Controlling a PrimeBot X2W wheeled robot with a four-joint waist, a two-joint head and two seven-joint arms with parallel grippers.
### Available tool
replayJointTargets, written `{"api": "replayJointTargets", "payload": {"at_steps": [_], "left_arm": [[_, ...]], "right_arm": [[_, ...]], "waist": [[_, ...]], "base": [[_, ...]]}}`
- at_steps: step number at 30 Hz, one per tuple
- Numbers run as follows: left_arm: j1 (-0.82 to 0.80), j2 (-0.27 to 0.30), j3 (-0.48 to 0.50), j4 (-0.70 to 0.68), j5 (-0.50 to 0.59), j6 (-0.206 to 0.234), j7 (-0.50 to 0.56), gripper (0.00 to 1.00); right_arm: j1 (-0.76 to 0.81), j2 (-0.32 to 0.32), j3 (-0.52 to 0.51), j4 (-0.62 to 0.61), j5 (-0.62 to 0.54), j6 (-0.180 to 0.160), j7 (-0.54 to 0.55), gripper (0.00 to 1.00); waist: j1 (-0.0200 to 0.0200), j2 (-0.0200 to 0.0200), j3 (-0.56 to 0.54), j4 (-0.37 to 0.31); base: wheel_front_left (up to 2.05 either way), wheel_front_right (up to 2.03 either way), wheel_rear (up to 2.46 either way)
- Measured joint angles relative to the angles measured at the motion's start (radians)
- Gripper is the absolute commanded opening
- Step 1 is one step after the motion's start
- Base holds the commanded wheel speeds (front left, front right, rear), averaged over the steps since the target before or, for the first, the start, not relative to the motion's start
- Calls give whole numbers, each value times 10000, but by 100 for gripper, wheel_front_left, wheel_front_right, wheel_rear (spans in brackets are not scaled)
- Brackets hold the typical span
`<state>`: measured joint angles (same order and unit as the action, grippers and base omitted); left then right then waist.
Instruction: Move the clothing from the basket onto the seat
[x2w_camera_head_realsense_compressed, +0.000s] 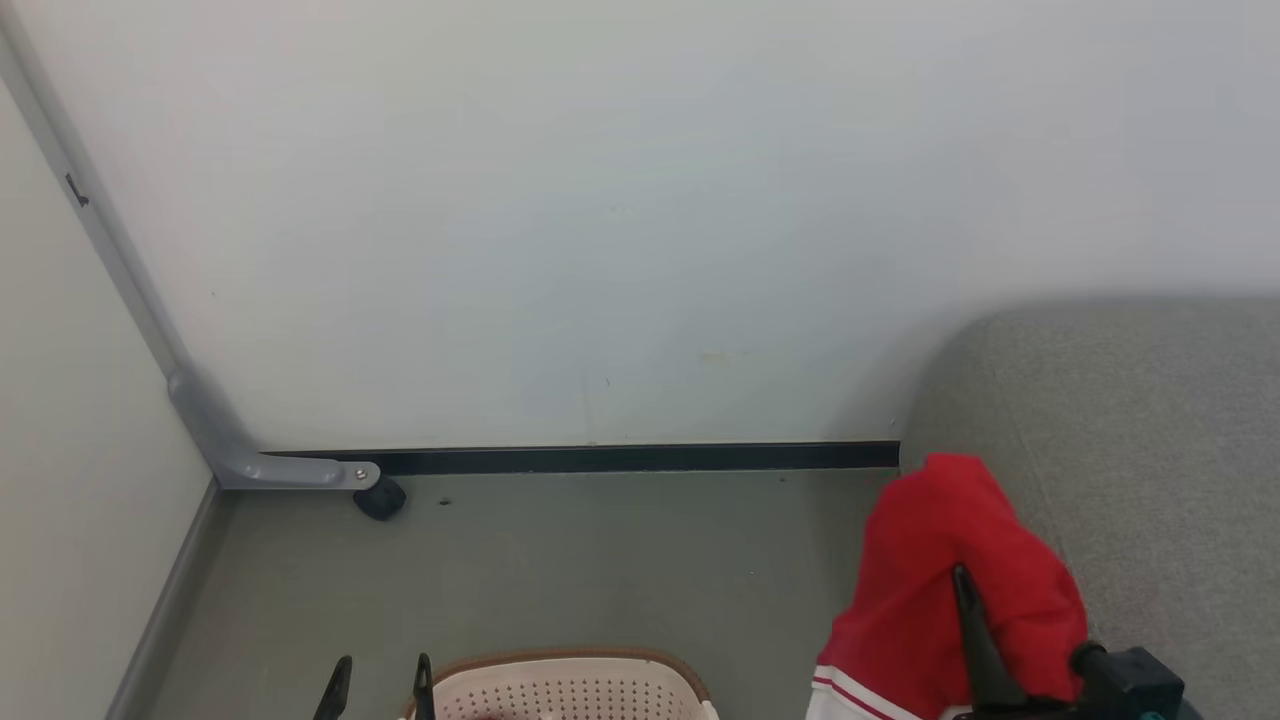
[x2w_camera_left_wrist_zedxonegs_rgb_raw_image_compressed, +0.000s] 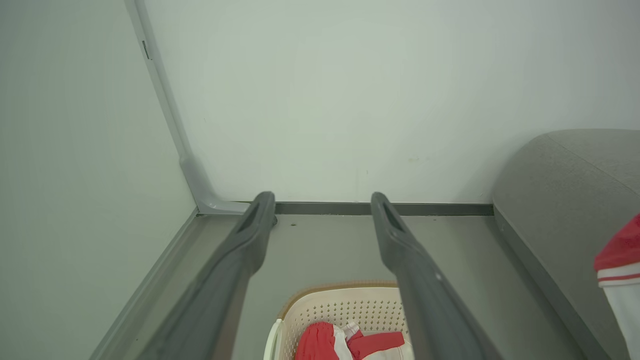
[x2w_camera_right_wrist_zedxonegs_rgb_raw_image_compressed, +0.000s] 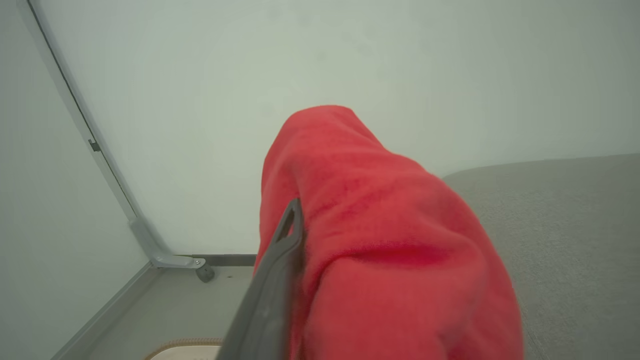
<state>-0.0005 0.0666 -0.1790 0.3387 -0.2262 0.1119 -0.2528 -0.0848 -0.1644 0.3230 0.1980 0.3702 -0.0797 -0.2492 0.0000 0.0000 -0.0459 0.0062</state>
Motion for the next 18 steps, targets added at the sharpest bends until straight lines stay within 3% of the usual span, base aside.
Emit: {"api": "replayJointTargets", "payload": {"at_steps": [18], "left_arm": [[297, -63, 291, -314, 88, 29, 2, 100]], "right_arm": [[244, 142, -334, -267, -405, 67, 0, 0]], "waist": [[0, 0, 16, -402]], "base": [[0, 0, 0]]}}
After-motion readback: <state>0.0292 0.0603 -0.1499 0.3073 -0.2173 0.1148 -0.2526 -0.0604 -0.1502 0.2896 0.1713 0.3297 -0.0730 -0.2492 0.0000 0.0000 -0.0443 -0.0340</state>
